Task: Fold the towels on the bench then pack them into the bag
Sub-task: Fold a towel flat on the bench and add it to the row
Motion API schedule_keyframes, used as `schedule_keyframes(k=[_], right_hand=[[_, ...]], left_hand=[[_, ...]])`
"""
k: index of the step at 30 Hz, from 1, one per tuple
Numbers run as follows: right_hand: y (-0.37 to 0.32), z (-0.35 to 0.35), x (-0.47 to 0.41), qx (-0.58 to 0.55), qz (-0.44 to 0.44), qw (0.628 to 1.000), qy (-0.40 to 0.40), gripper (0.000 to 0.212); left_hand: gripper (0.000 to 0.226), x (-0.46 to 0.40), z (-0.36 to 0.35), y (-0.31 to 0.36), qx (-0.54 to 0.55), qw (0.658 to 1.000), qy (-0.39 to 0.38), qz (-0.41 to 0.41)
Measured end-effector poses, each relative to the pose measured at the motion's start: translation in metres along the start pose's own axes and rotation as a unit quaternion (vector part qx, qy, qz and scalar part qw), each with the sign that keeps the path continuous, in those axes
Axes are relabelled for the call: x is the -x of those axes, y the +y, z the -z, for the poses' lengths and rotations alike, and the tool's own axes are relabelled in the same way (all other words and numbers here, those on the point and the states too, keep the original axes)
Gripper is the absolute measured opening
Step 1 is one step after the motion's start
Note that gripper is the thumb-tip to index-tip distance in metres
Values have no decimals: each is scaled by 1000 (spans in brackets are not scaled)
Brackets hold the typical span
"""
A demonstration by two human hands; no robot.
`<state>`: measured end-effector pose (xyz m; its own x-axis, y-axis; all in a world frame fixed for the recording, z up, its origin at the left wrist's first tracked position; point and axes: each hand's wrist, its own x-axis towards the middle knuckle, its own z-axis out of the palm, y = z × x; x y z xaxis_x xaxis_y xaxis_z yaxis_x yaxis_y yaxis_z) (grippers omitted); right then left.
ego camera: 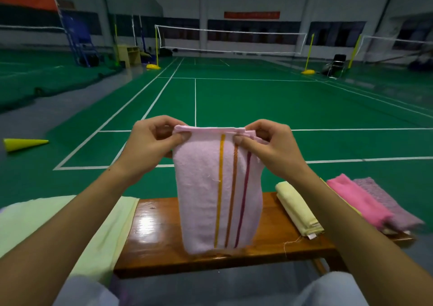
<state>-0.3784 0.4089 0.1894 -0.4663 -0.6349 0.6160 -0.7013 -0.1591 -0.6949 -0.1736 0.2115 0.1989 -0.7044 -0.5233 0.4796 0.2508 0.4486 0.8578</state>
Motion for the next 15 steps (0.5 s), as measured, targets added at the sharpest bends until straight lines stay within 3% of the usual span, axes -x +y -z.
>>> schedule_keyframes(k=[7, 15], right_hand=[[37, -13, -5, -5, -64, 998, -9, 20], [208, -93, -17, 78, -224, 965, -108, 27]], left_hand=[[15, -14, -7, -33, 1, 999, -4, 52], [15, -43, -36, -208, -29, 972, 15, 234]])
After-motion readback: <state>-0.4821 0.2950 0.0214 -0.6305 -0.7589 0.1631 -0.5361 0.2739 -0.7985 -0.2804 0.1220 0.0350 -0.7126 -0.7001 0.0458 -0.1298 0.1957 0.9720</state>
